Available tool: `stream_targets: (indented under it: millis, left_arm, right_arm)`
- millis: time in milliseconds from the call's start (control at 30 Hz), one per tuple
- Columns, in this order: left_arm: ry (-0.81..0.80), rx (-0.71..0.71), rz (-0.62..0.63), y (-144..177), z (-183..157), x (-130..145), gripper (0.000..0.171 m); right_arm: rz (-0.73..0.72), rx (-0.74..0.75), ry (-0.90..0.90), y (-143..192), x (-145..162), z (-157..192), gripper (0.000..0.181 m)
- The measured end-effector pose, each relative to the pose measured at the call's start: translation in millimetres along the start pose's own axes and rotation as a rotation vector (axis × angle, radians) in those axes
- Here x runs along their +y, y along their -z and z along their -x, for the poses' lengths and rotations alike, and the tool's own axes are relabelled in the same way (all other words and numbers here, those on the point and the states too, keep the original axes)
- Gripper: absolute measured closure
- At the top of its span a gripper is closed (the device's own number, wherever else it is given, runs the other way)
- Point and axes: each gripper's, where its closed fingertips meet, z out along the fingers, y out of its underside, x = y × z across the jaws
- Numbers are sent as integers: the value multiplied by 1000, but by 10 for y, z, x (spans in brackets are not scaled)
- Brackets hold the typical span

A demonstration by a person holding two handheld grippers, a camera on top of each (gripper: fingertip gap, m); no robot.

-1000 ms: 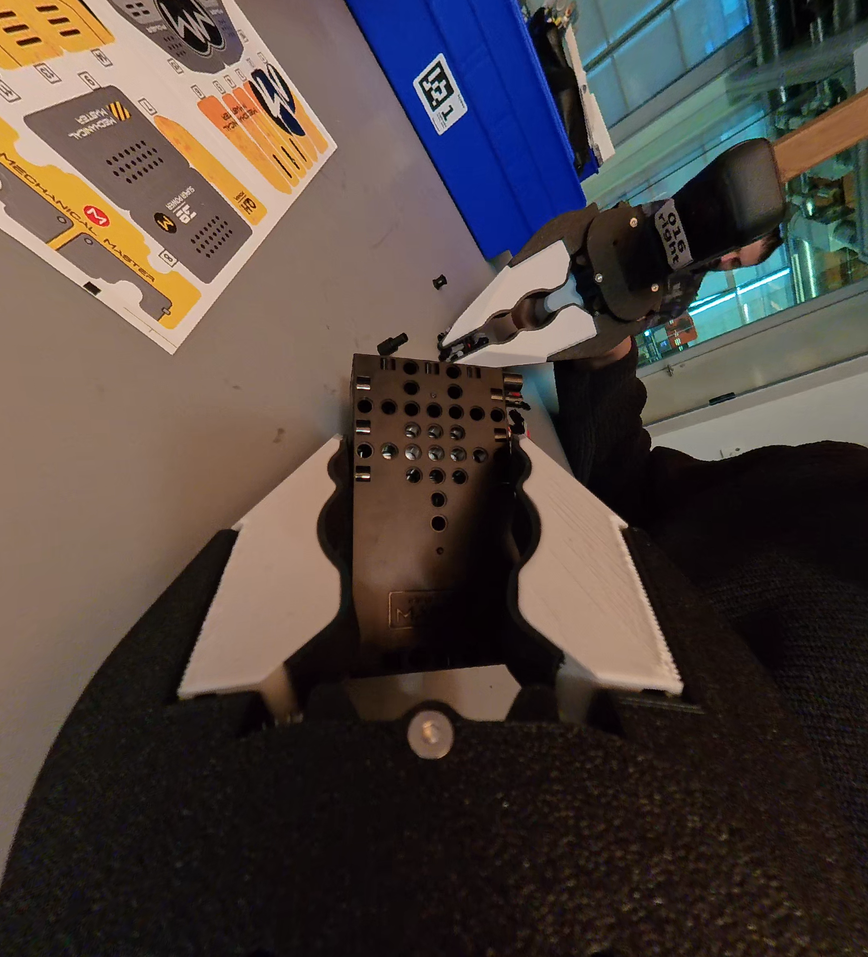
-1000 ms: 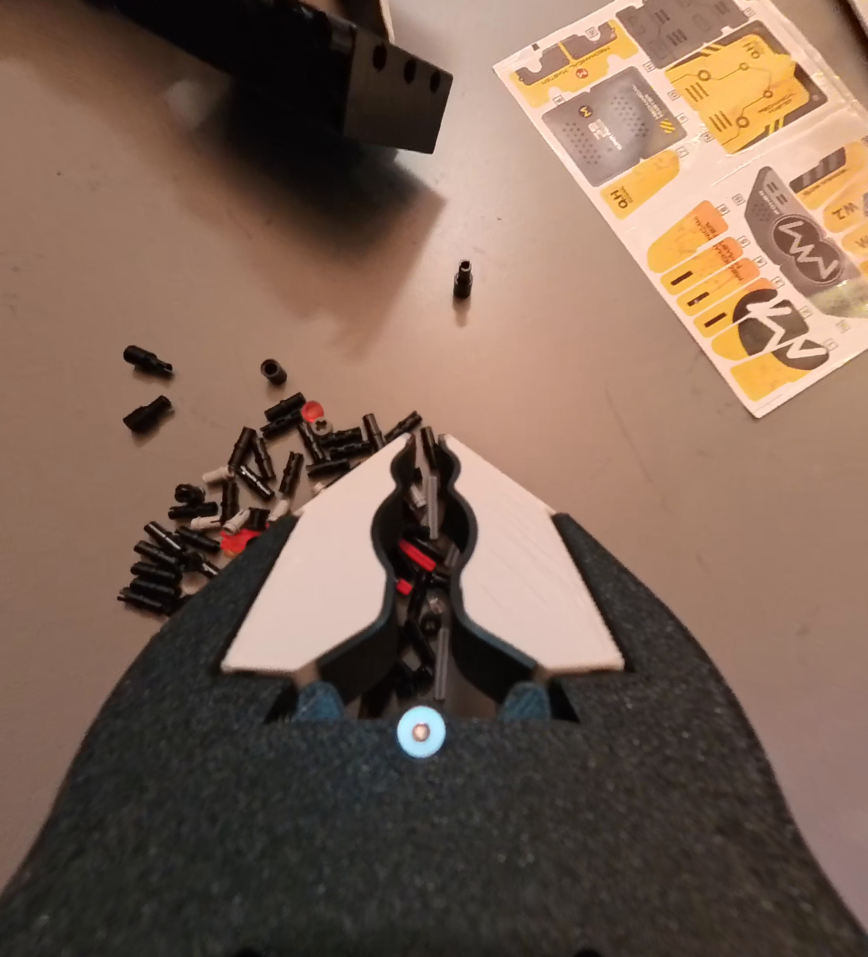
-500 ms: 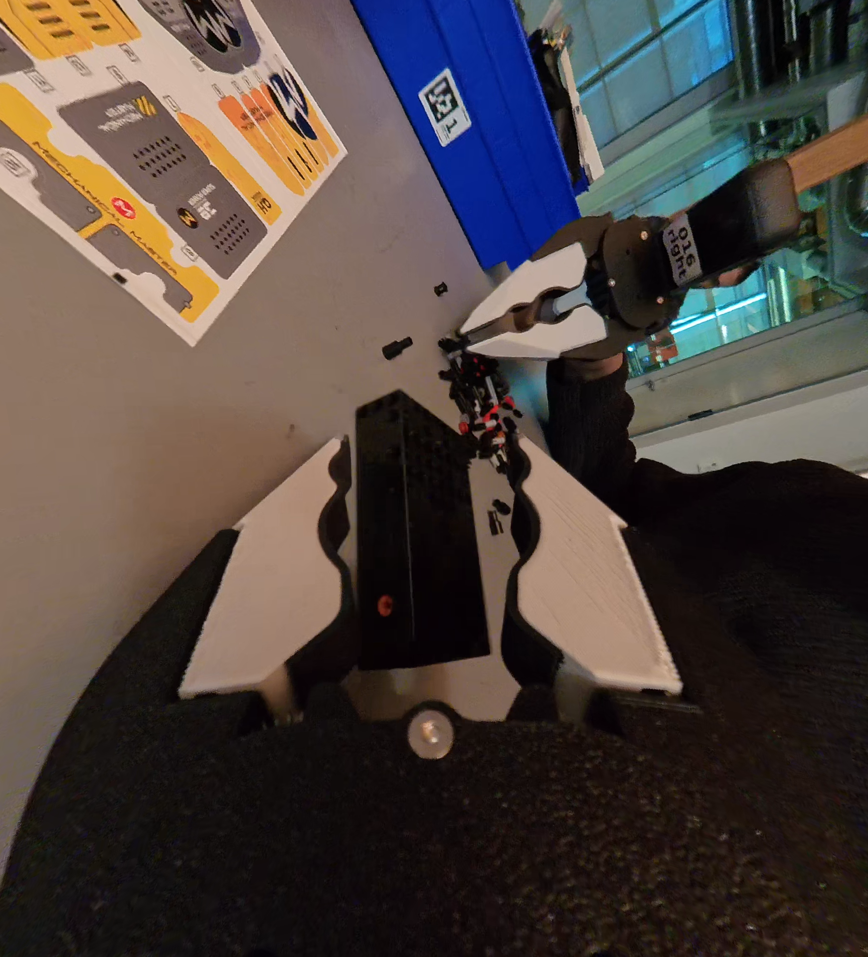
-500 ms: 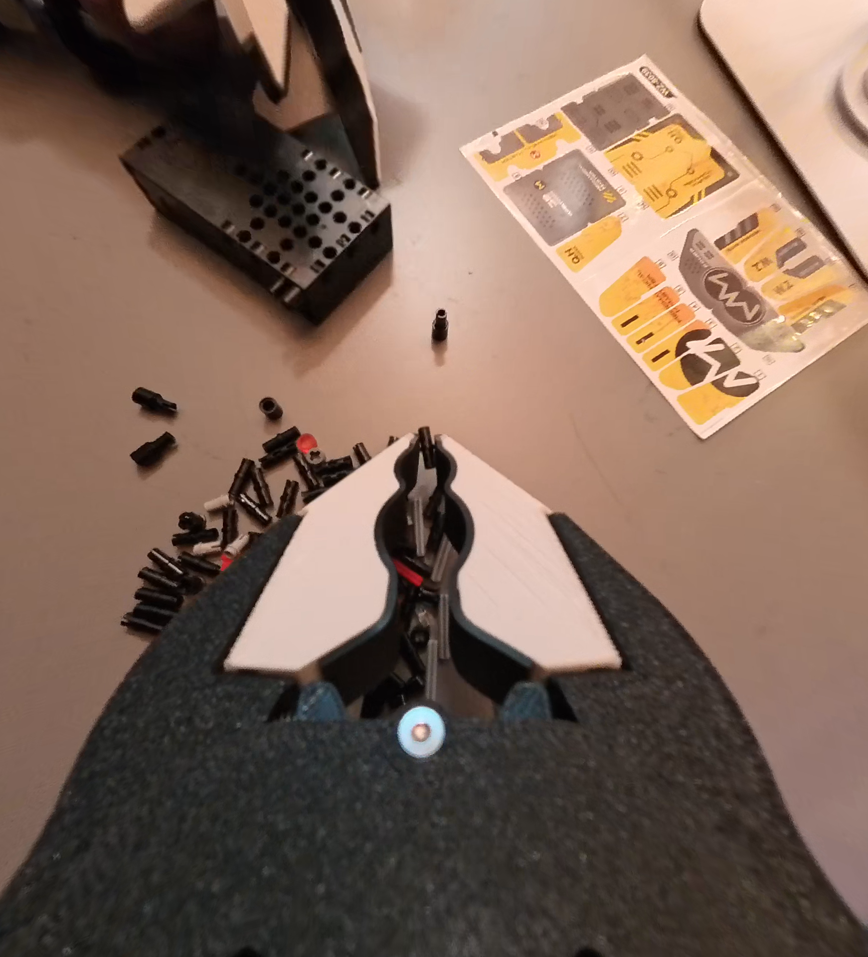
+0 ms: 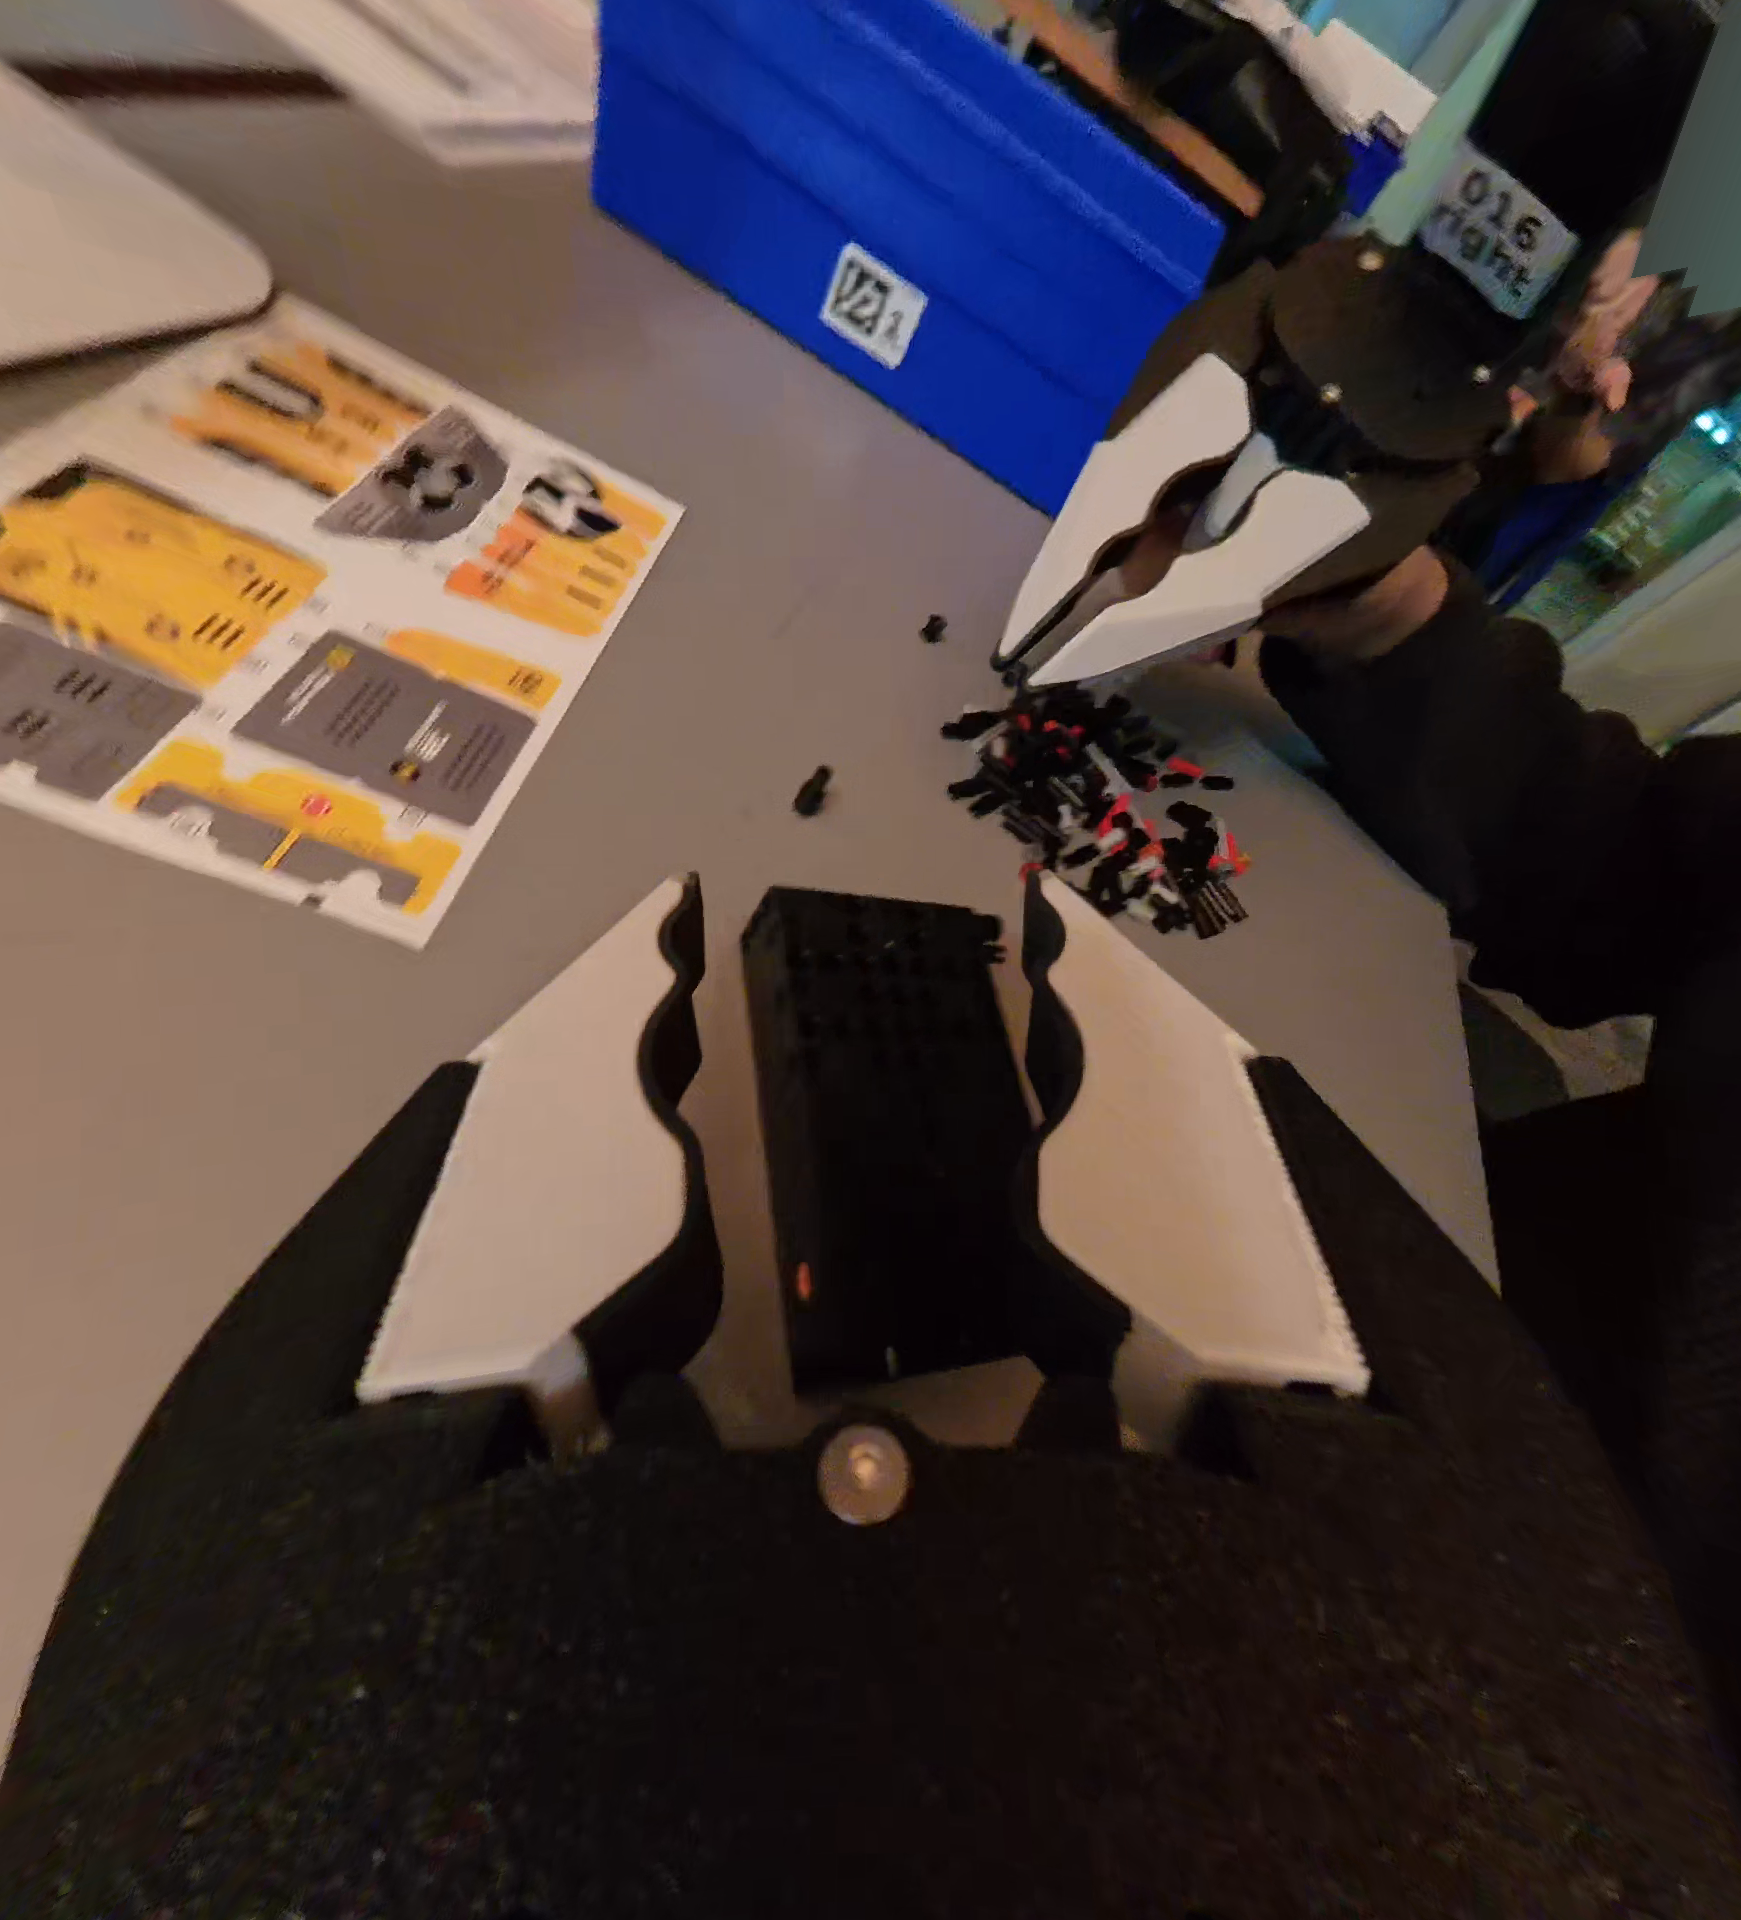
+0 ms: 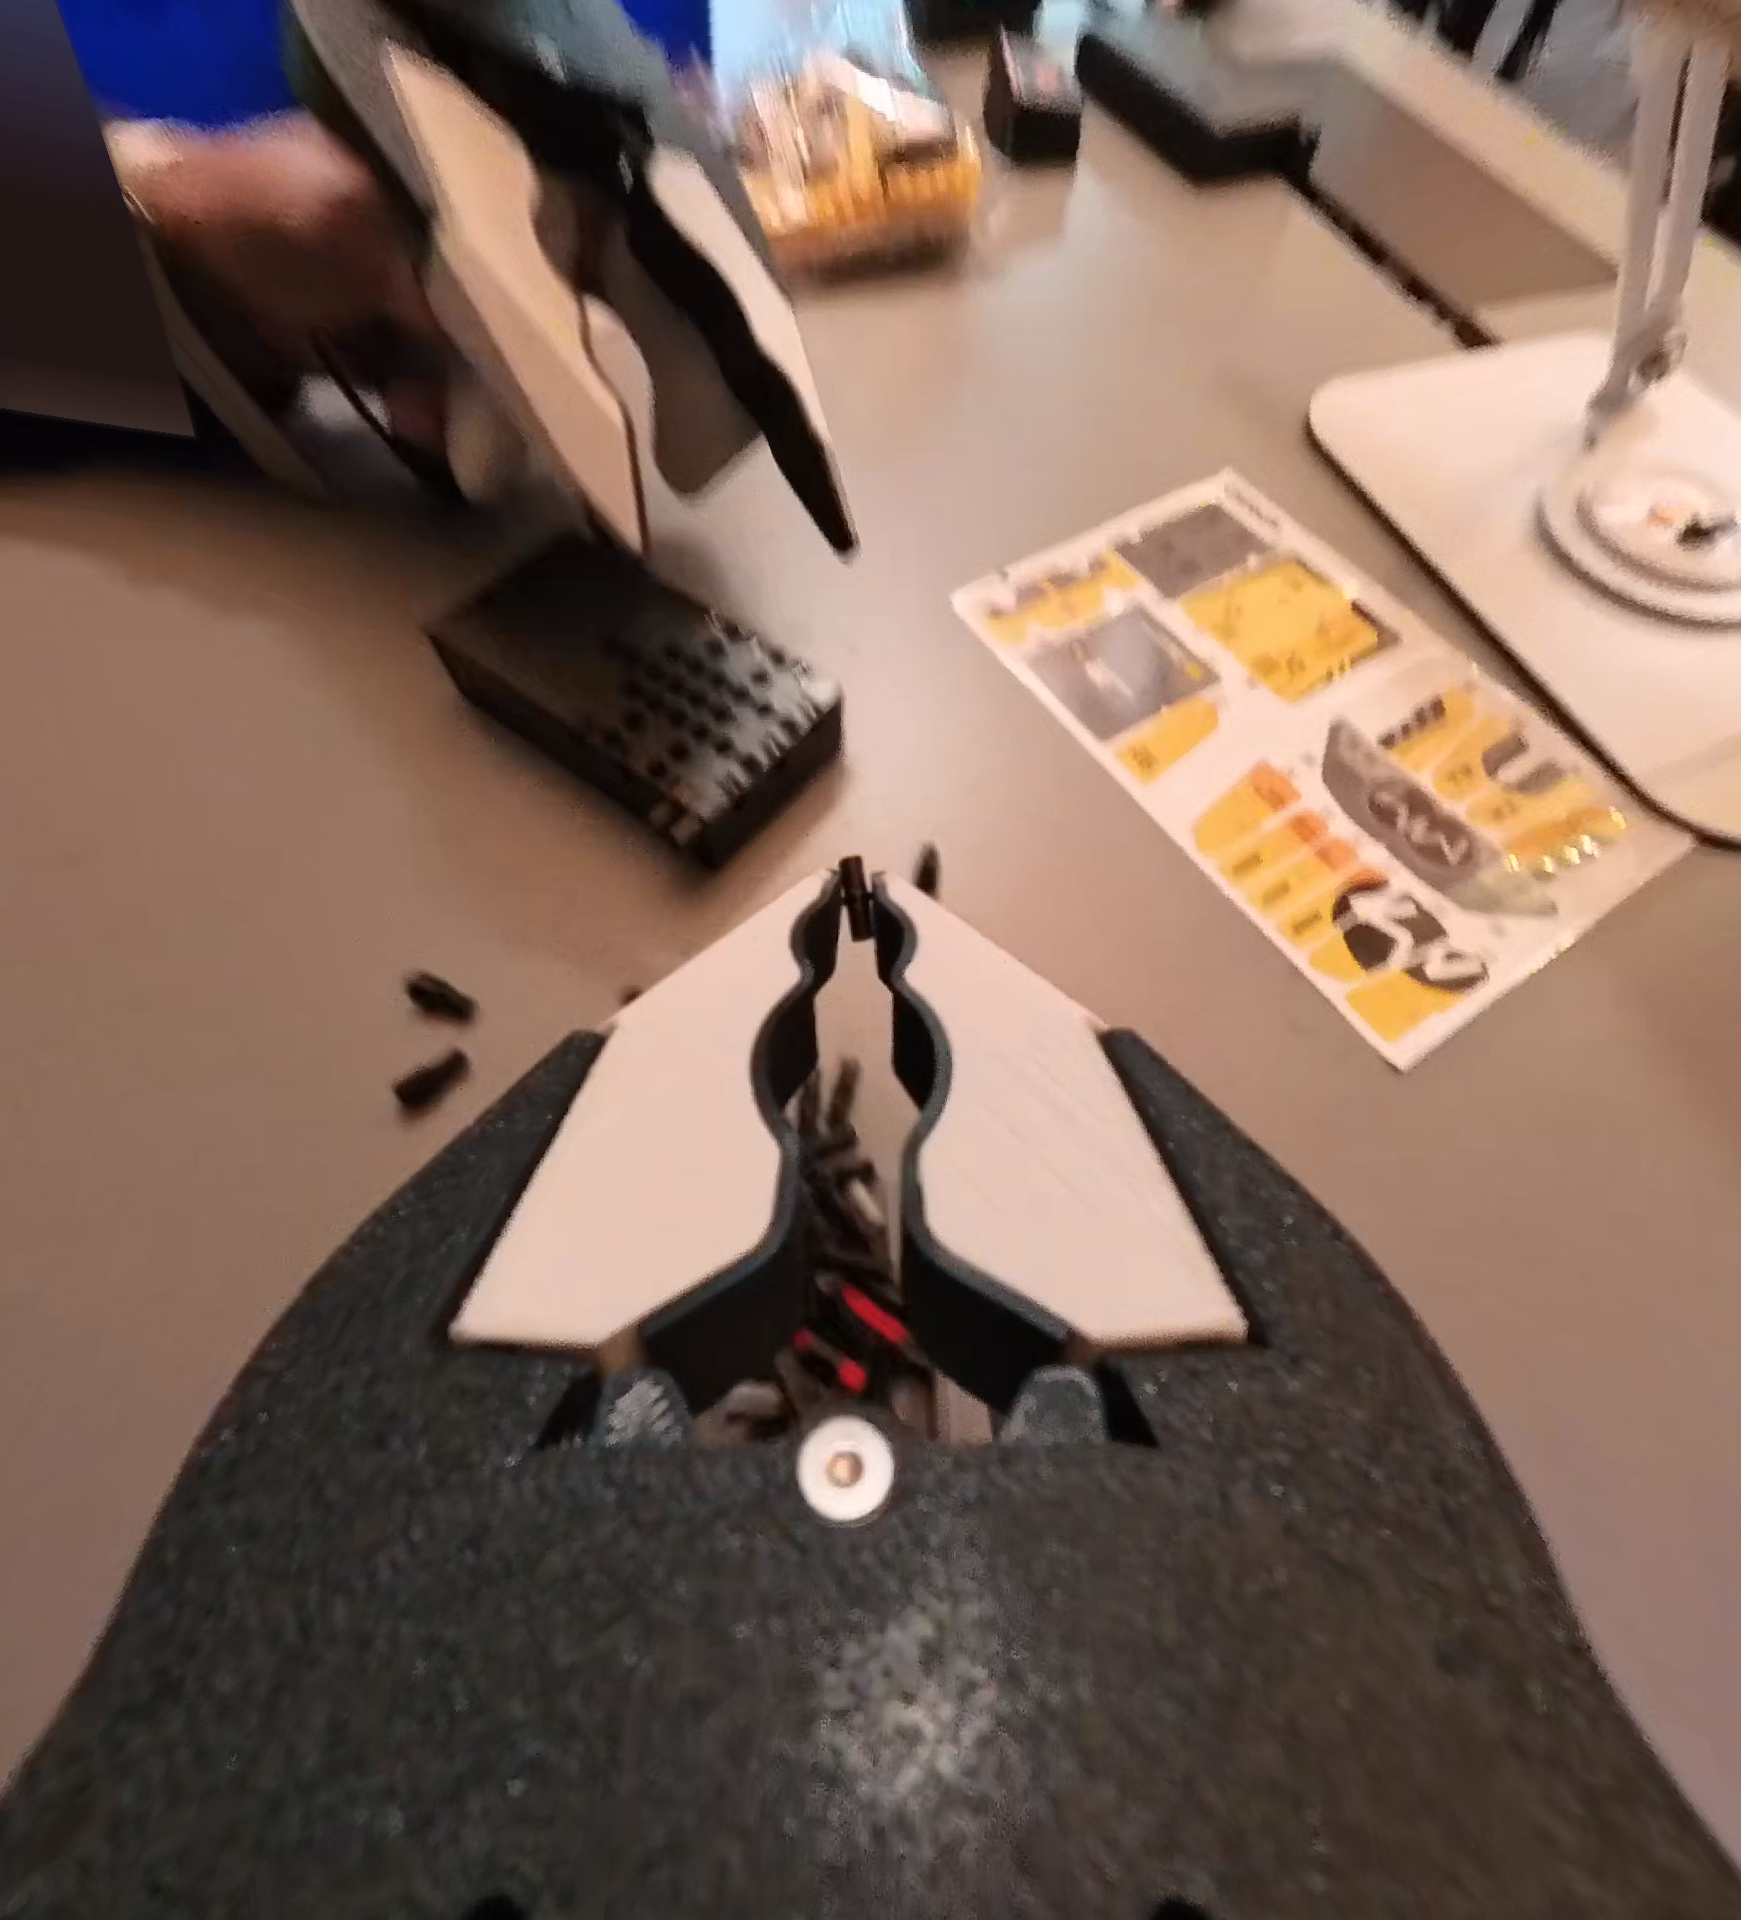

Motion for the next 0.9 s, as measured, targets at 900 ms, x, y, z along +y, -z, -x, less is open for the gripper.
stream_targets:
  millis: [900]
  left_arm:
    - [333,772,-218,102,-1187,-308,129]
  right_arm:
    - [-413,-132,126,24,-832,788,176]
